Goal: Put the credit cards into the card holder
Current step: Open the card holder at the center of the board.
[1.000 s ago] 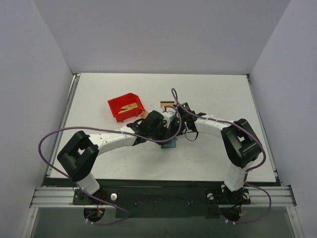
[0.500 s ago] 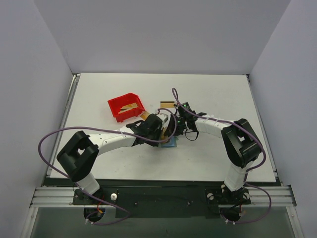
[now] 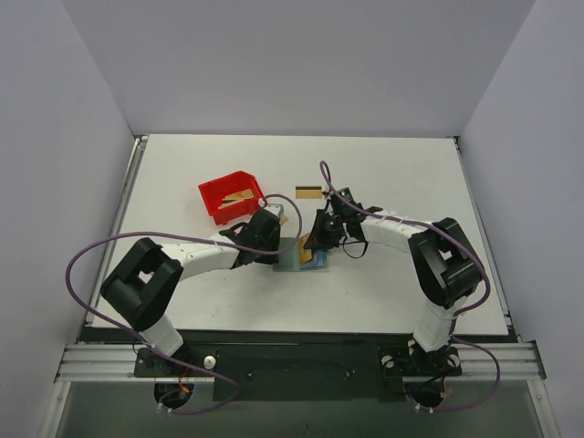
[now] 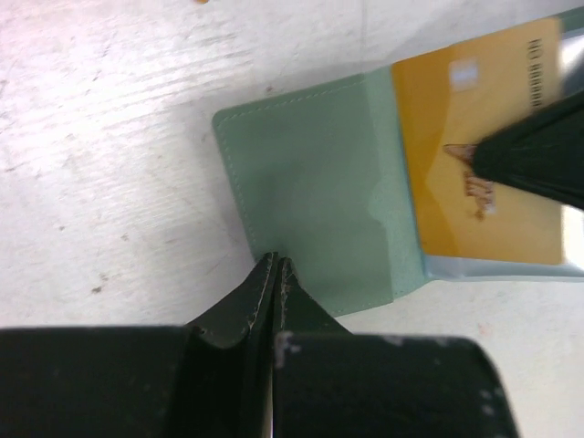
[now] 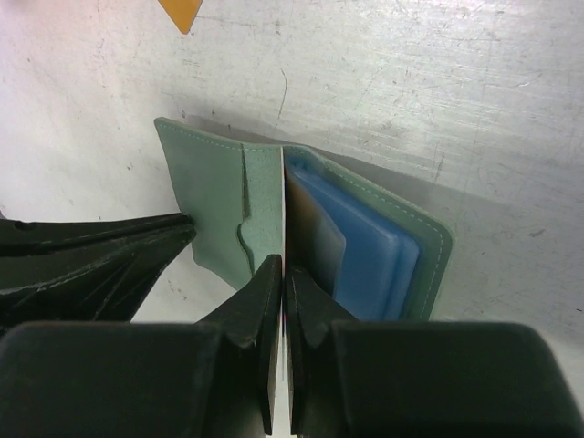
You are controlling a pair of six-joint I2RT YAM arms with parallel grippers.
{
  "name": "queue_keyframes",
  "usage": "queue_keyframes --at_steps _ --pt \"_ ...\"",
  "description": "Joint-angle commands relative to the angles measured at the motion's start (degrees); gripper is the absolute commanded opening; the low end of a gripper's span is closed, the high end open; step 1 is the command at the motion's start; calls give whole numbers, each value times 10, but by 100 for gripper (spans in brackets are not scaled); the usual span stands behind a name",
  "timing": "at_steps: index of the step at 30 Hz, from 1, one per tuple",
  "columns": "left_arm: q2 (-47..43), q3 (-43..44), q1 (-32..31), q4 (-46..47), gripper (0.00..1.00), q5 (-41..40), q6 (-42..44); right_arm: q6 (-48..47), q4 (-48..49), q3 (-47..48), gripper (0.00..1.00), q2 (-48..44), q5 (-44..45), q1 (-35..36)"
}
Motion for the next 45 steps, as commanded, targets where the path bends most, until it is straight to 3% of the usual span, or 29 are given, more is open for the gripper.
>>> queue_keyframes --at_steps 1,24,45 --pt "-5 11 0 80 0 42 -17 -4 -3 -7 0 2 -12 -5" --pt "70 -19 -2 204 0 132 -53 8 13 -10 0 -15 -32 -13" --pt "95 -7 -2 196 0 129 -52 7 -8 -62 0 -119 -62 -79"
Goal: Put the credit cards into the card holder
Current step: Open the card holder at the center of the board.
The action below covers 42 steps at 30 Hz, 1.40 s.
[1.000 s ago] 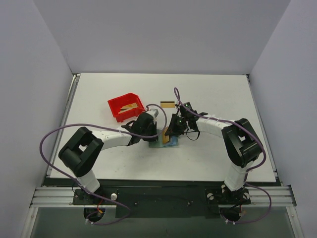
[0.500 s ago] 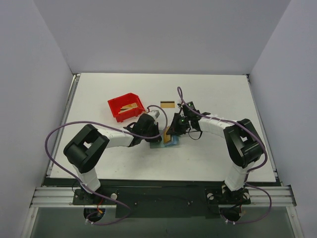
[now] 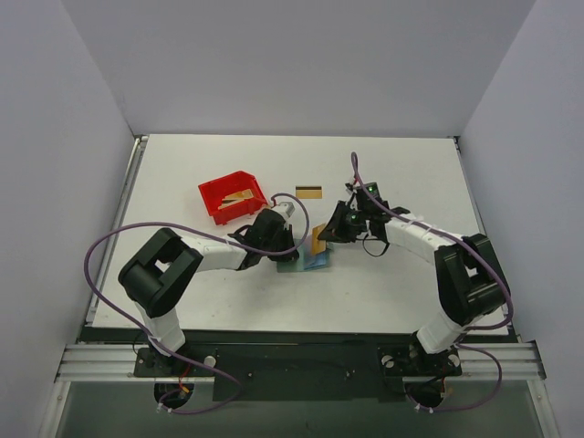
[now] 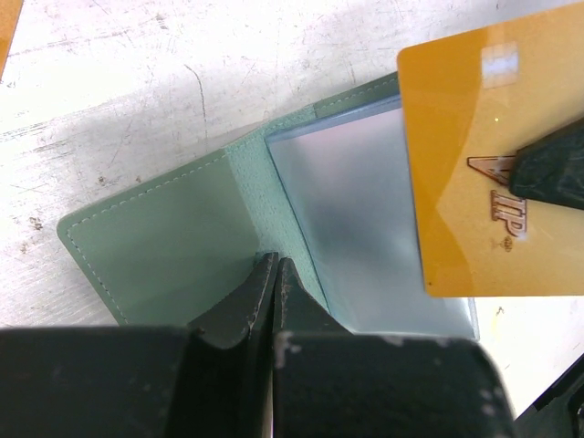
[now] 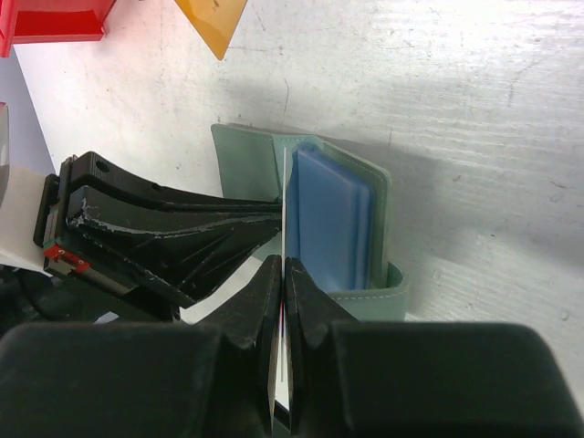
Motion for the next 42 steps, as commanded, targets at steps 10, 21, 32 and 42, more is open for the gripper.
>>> queue_keyframes --at_steps 10,21,32,42 --pt "25 10 -1 -8 0 1 4 -14 -24 -28 0 -44 -14 -18" --pt "26 15 -2 -13 0 3 8 -21 -30 -36 0 -60 -13 -29" --pt "34 21 -1 -15 0 7 8 -28 -36 -41 0 -69 -8 -31" --pt "37 24 -2 -15 0 9 9 -32 -44 -43 0 -74 -7 -35"
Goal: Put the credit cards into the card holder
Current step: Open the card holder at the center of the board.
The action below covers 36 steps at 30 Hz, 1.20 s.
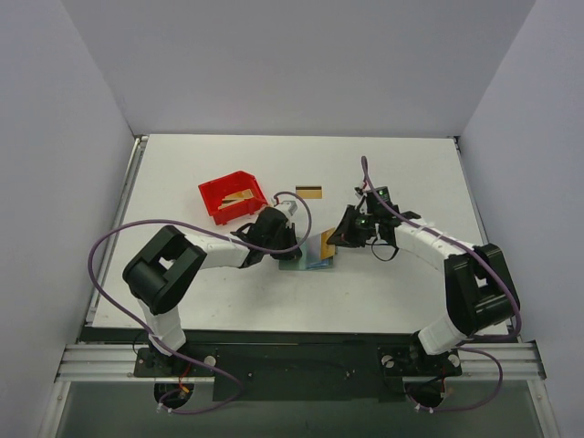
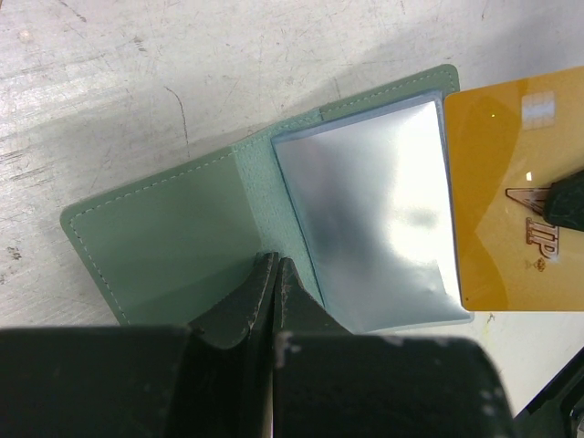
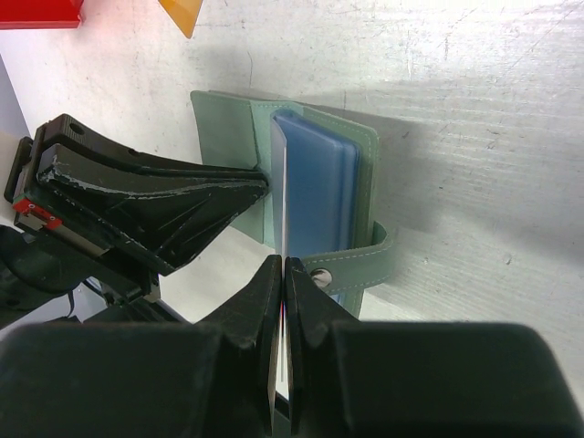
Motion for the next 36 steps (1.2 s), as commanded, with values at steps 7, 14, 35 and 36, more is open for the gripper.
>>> queue_keyframes --at_steps 7,14,35,36 --pt "25 11 -2 -19 0 1 10 -11 -17 -12 0 -39 6 -9" --pt "27 10 -2 -18 0 2 10 -12 -19 -17 0 -43 7 -11" --pt "23 11 -2 -21 0 5 13 -2 11 37 0 40 -7 22" --pt "24 12 -1 -22 0 6 13 1 14 40 0 44 -7 27"
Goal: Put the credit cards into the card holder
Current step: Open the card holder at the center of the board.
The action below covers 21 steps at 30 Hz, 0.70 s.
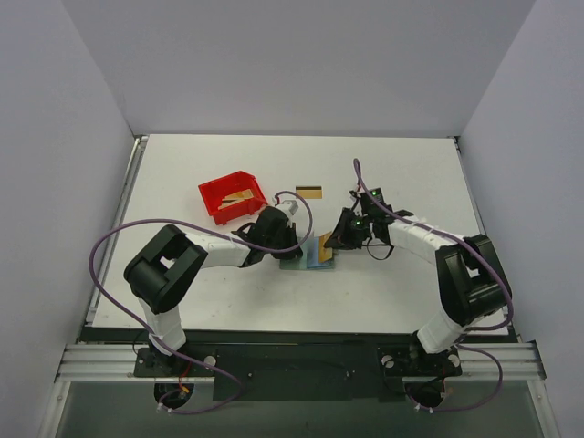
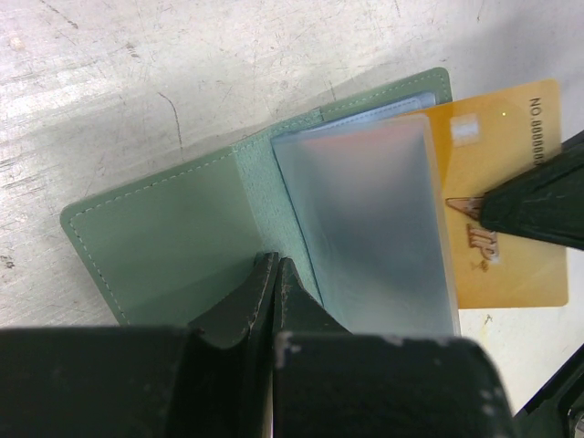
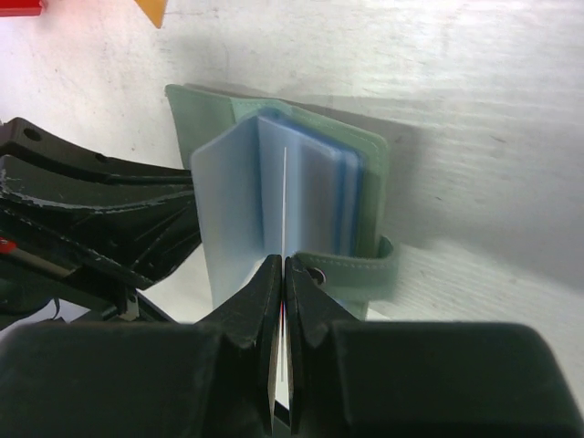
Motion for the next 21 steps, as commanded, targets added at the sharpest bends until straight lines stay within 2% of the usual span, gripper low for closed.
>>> queue_keyframes --at_steps 1,10,21 --pt "18 7 -1 -23 0 1 13 8 26 41 0 19 -11 29" --pt "10 10 -1 -35 0 6 18 21 58 54 0 45 -22 57" --pt "-84 10 5 -77 0 -6 12 31 94 51 0 82 -20 68"
